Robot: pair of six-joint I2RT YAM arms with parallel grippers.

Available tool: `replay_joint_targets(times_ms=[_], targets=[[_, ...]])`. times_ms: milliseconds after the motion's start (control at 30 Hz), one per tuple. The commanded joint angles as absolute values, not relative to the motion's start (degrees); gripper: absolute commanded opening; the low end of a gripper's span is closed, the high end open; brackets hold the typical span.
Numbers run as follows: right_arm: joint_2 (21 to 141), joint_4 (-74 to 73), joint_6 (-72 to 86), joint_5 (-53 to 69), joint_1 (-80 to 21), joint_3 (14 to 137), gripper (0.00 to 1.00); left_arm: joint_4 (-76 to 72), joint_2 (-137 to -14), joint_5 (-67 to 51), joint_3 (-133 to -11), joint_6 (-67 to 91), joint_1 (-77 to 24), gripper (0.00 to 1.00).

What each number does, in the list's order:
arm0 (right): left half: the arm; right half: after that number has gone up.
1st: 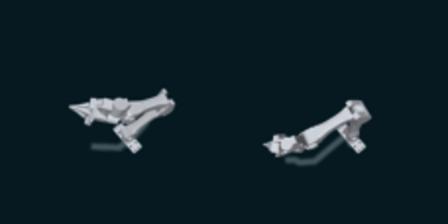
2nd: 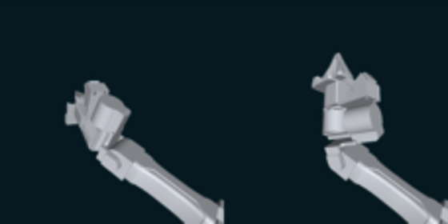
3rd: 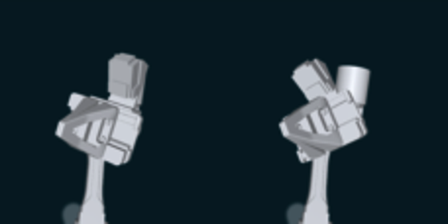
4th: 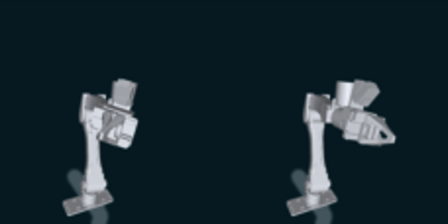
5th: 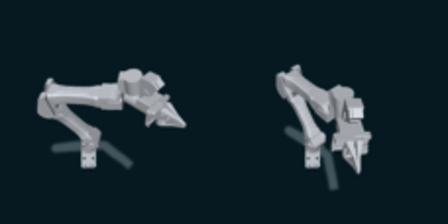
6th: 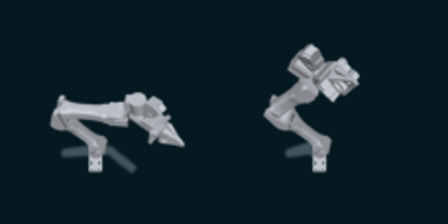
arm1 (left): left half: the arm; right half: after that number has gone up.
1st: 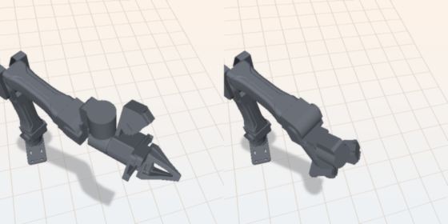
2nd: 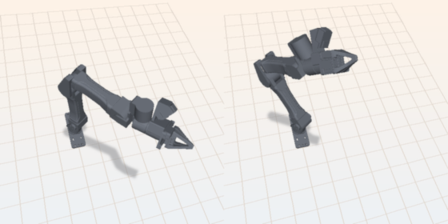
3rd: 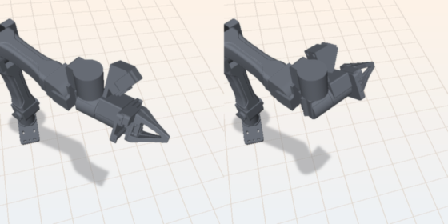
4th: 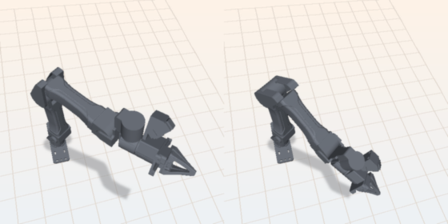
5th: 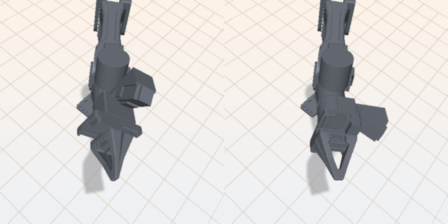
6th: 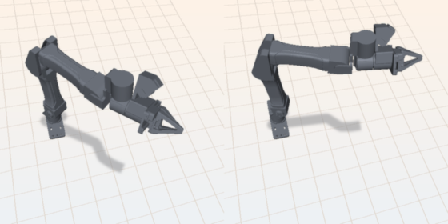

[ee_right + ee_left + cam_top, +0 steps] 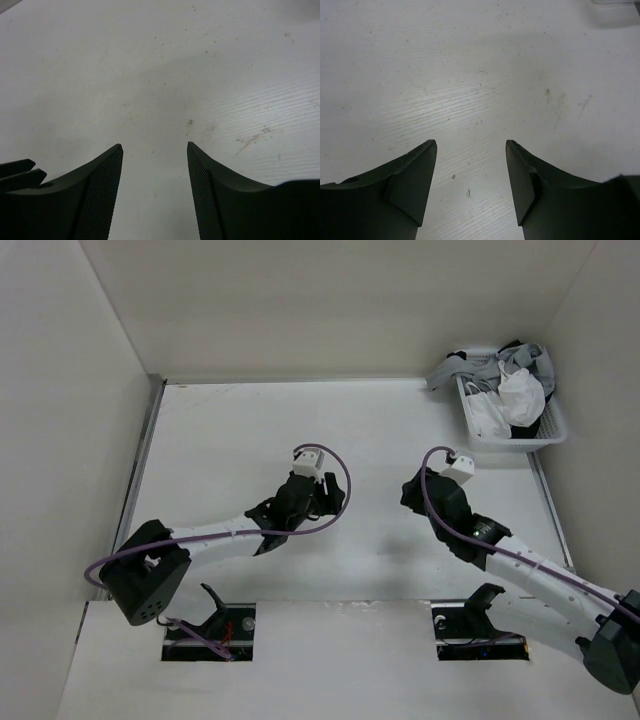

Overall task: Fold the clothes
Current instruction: Grab the tank top from the pile

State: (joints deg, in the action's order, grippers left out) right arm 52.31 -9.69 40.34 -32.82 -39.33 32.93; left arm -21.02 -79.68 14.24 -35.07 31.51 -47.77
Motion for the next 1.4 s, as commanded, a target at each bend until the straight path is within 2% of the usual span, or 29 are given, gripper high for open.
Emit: replay_joint_targets(times_ms=[0,67,200,267,333,400,500,533,600,667,733,800,867,1000,1167,1367], targets=[[53.61,-5.27,39.64,-31.2,-38.98,34.19,0.56,-25.22,-77.08,12.31,-34.81,31.38,-47.33,0.57],[53.96,-5.27,39.38,-31.2,-38.63,34.71,0.46,-26.8,-76.2,12.13,-33.84,31.03,-47.41,0.57],[53.96,-5.18,38.59,-30.76,-35.74,36.47,0.13,-32.59,-75.5,11.69,-31.12,29.97,-48.12,0.56],[55.01,-5.71,37.45,-30.41,-31.36,39.1,0.04,-33.66,-75.67,11.6,-30.76,29.62,-48.21,0.47],[57.12,-6.33,35.78,-29.01,-24.08,43.22,0.02,-33.93,-76.29,11.6,-30.85,29.53,-48.38,0.28],[59.57,-5.89,33.94,-28.04,-16.87,46.83,0.02,-33.31,-76.73,11.43,-31.11,29.18,-48.3,0.12],[67.12,-4.05,31.65,-27.42,-4.83,53.15,0.02,-33.13,-75.5,11.51,-30.59,29.18,-47.77,0.09],[70.37,-3.78,31.21,-27.25,-1.83,55.44,0.03,-33.13,-74.98,11.77,-30.32,29.18,-47.59,0.11],[77.22,-3.34,29.8,-26.98,3.1,60.36,0.08,-33.57,-74.45,11.78,-29.71,29.35,-47.15,0.21],[83.82,-3.17,29.01,-26.89,6.45,65.19,0.21,-33.84,-74.62,11.43,-29.62,29.79,-46.71,0.32],[89.71,-2.38,27.43,-26.46,8.47,69.68,0.39,-34.45,-74.88,11.43,-29.44,30.06,-46.62,0.39],[94.81,-1.58,25.67,-24.36,9.97,73.89,0.48,-35.15,-75.06,11.43,-29.09,30.23,-46.62,0.42],[98.77,-1.23,24.53,-22.07,11.2,77.15,0.53,-35.42,-75.06,11.43,-29.0,30.32,-46.62,0.43],[105.98,-3.77,24.17,-18.73,13.93,83.57,0.54,-35.77,-74.97,11.43,-28.74,30.15,-46.45,0.44],[110.12,-3.43,23.82,-17.58,15.07,87.09,0.51,-37.35,-76.28,11.43,-28.39,30.32,-46.01,0.44],[113.73,-3.34,23.91,-14.59,15.43,91.66,0.34,-38.23,-77.87,10.64,-28.65,30.67,-45.92,0.44]])
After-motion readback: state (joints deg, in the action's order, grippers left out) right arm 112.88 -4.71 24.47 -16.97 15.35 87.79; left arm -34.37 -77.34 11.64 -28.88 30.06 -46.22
